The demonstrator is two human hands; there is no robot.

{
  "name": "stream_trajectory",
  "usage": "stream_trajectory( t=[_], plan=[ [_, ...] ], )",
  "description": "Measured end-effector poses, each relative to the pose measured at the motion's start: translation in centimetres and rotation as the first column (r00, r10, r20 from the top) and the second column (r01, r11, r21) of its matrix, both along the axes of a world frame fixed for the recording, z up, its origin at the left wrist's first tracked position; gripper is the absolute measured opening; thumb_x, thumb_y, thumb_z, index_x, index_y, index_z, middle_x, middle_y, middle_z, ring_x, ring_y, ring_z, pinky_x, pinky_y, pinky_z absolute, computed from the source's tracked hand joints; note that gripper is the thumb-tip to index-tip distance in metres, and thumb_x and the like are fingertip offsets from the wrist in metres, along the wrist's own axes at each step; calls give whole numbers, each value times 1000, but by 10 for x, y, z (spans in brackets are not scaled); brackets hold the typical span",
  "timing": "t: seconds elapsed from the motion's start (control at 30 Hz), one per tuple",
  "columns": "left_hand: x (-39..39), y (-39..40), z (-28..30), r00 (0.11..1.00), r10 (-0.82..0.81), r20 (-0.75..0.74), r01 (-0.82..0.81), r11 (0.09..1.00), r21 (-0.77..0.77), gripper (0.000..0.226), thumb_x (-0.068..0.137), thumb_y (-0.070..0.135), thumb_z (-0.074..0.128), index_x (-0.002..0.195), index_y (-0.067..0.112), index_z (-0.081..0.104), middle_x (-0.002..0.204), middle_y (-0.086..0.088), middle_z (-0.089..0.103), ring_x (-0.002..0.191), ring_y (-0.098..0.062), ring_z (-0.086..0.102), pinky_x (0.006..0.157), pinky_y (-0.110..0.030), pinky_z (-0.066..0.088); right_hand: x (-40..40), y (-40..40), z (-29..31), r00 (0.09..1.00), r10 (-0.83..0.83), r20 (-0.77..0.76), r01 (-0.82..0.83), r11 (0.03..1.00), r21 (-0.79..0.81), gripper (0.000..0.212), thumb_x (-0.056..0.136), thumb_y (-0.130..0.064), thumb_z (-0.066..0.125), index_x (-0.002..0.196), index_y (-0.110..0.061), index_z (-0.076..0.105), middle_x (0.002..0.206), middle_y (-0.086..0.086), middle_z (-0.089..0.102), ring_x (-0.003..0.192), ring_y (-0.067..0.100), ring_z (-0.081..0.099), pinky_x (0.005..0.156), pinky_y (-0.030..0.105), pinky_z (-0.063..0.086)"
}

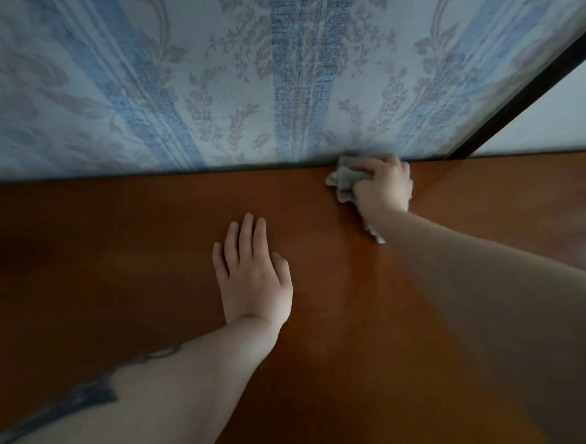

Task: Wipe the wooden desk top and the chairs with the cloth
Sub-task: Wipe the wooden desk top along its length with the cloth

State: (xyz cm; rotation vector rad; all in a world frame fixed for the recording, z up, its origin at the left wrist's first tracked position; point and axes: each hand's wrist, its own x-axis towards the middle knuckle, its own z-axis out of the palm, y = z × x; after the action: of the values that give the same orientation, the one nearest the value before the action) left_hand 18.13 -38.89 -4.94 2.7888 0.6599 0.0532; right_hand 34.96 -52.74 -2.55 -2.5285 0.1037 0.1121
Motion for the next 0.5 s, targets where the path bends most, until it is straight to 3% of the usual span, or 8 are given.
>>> stream_trajectory(
  t=[0.07,0.13,0.23,0.3,0.33,0.37,0.43,0.5],
  plan=[
    [0,1,-1,1000,4,19,-3,1000,-14,56,92,31,31,147,21,34,156,3,29,146,-18,16,120,-43,7,-23,35,-7,997,-49,54,57,988,-145,50,77,-18,53,124,-32,62,125,5,51,117,31,40,96,38,27],
    [0,2,-2,998,19,61,-15,998,-62,53,93,28,37,145,19,37,155,3,32,145,-17,18,120,-43,7,-61,58,-9,975,168,146,-149,979,-137,52,76,-20,50,126,-26,61,123,9,53,112,33,43,91,39,26],
    [-2,4,0,977,67,200,-27,980,-196,48,91,17,40,139,15,46,149,-1,42,143,-18,25,120,-42,10,-103,36,-12,765,626,151,-620,779,-90,46,77,-12,57,121,-23,65,119,5,55,111,26,43,94,39,32],
    [-6,5,1,954,108,279,-14,948,-319,44,91,10,41,134,13,51,144,-2,48,141,-18,30,120,-40,10,-98,-2,-11,617,773,147,-758,634,-152,48,77,-13,57,123,-23,64,122,5,55,114,26,44,94,42,33],
    [-9,6,3,942,128,311,3,921,-388,41,93,9,40,132,12,54,142,-2,50,140,-17,32,121,-40,10,-92,-18,-13,622,767,155,-741,641,-200,48,76,-14,57,123,-22,64,123,6,55,114,28,45,94,46,36],
    [-12,8,6,928,154,338,20,888,-460,39,95,10,38,130,12,55,141,-2,51,139,-16,34,121,-40,12,-85,-29,-16,692,701,173,-669,713,-211,47,76,-13,58,122,-21,65,123,8,56,114,31,47,93,50,39],
    [-21,12,10,916,204,346,26,829,-559,35,99,9,38,128,14,57,141,2,49,139,-12,34,120,-41,17,-82,-30,-20,891,419,175,-399,906,-141,46,78,-10,60,123,-19,64,125,9,53,115,33,45,96,53,37],
    [-37,16,12,922,216,322,-5,837,-547,34,100,9,41,128,15,58,142,3,49,140,-10,31,120,-41,17,-107,-6,-19,976,162,147,-149,984,-94,48,79,-11,59,126,-22,61,128,8,50,117,31,41,100,51,31]
  ],
)
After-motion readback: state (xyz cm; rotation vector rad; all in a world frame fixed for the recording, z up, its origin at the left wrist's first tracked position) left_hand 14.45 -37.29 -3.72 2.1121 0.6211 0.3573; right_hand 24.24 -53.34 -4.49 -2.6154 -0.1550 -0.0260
